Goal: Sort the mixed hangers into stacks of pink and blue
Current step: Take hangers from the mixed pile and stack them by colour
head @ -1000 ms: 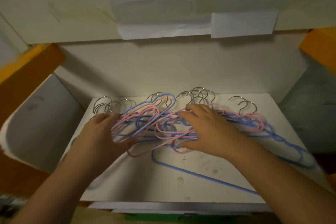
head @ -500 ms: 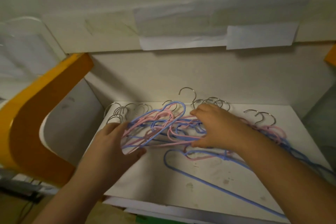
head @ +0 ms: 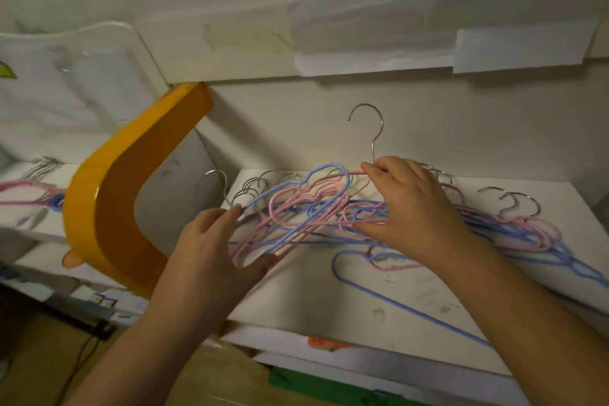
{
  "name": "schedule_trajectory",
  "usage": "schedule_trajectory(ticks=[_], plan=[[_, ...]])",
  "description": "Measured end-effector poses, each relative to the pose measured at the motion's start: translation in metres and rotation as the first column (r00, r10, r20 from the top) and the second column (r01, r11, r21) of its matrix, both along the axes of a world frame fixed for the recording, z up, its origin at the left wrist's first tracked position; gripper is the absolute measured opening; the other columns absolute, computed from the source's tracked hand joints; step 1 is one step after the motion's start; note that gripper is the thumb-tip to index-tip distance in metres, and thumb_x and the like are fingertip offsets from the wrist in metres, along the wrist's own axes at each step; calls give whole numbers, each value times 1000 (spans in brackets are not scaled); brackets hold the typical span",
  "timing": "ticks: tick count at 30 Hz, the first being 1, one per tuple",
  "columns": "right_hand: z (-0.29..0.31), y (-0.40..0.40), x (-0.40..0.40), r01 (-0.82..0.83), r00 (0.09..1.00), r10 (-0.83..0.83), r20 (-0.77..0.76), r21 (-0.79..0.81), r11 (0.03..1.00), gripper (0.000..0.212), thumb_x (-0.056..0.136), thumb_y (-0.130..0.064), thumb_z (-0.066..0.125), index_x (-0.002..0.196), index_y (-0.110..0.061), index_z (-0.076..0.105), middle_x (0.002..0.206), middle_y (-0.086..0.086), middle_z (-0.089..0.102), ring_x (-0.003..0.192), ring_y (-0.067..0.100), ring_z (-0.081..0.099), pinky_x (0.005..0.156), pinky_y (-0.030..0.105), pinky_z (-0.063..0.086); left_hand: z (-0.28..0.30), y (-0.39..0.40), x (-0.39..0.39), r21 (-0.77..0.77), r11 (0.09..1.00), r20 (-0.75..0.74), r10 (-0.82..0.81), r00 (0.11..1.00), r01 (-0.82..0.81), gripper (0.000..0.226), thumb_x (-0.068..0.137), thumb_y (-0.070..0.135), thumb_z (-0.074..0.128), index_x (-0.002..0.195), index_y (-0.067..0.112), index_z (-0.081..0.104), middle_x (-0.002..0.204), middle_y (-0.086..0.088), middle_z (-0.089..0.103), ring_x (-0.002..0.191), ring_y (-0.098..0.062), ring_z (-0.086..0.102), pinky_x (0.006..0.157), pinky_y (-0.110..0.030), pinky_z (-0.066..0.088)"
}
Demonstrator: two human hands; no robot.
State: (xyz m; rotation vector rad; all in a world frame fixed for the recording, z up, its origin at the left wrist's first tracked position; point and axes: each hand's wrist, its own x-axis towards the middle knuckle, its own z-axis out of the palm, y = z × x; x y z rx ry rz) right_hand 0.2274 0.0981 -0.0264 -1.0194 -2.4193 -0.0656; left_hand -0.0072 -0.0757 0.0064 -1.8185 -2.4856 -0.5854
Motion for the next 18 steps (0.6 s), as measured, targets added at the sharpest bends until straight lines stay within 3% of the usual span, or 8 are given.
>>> schedule_trajectory(ticks=[6,12,18], plan=[[17,-23,-29,27,1000,-26,-9,121,992,90,58,-51,85,133,-13,54,126,6,54,114,28,49,97,40,41,7,-43,-18,108,994,6,-22,1000,22,89,73,62,67,148,31,31,138,9,43,121,-11,41,91,-32,51],[16,-31,-37,81,996,-82,23,44,996,91,60,-42,88,137,-11,49,134,10,50,122,32,47,103,44,40,7,-73,-32,96,994,22,-60,998,58,90,74,62,67,149,32,27,140,10,40,124,-10,38,94,-31,49],[16,-40,-18,76,989,-65,136,-74,994,91,68,-40,84,144,-16,40,145,6,42,132,28,40,109,36,30,4,-68,-25,61,992,34,-110,993,108,89,73,63,67,148,32,29,139,9,41,122,-10,38,94,-26,43]])
